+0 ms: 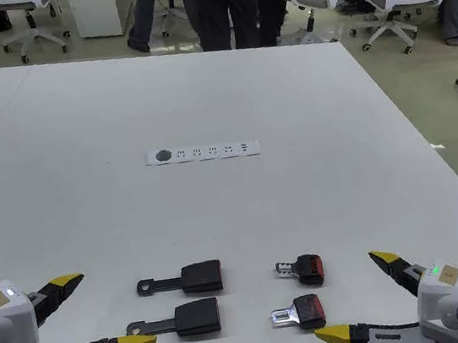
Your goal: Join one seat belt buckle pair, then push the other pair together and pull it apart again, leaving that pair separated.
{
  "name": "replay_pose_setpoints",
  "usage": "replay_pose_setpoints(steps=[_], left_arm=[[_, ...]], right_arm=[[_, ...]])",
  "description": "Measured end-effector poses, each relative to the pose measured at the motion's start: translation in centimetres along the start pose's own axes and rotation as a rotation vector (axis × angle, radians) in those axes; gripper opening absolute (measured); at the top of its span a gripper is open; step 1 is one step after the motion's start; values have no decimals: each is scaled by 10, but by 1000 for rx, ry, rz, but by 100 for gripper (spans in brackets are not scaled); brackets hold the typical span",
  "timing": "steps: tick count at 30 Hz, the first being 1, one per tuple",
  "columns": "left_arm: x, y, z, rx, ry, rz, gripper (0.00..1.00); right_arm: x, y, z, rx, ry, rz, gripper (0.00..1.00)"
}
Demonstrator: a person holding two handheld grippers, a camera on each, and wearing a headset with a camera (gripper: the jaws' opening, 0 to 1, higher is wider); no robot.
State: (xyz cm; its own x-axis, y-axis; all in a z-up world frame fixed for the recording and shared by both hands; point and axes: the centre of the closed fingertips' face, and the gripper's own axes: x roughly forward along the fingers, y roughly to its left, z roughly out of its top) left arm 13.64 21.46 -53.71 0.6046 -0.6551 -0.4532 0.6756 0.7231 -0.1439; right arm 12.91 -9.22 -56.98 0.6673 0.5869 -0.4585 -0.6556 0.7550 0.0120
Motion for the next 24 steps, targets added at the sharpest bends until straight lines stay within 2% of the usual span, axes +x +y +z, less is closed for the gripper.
replay_pose_setpoints(steps=[14,24], left_arm=[[2,-4,3,4,3,-2,100],[4,-5,-3,4,9,-11,100]], right_arm=[[0,-2,-1,-18,11,-1,100],[-2,-1,-3,-10,9,-5,99]])
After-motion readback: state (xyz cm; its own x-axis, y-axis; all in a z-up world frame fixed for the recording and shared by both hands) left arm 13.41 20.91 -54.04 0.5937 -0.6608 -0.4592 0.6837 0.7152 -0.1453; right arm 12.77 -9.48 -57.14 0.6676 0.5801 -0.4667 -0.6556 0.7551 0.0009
